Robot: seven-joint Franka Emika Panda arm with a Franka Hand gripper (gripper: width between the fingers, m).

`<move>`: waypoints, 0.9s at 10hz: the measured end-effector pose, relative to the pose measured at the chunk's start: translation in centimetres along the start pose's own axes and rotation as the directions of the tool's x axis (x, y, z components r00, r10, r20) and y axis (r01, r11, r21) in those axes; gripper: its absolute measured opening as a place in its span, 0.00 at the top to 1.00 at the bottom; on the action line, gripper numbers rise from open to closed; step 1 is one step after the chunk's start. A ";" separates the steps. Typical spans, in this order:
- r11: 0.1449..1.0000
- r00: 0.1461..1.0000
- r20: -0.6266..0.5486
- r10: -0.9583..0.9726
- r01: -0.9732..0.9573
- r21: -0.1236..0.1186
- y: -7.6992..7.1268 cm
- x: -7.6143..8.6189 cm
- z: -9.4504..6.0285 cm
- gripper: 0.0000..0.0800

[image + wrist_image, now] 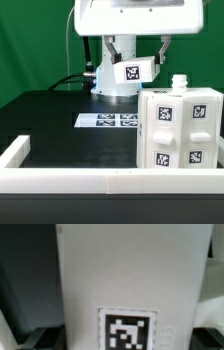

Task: Assemble cabinet

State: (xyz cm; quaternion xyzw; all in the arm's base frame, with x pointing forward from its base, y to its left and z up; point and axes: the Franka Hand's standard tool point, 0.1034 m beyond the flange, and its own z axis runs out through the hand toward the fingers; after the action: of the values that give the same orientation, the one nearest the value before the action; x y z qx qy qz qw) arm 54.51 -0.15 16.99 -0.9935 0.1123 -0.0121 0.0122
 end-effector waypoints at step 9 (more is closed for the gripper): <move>0.999 0.999 0.011 0.050 -0.049 -0.008 -6.9 3.1 -1.1 0.30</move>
Offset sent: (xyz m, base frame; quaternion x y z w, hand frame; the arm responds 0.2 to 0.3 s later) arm 0.0362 0.0379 0.0168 -0.0253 -0.0153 0.0257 0.9992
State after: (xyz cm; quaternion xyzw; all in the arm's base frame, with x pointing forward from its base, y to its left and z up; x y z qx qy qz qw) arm 59.00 5.84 18.31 -0.9905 0.1368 -0.0060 0.0093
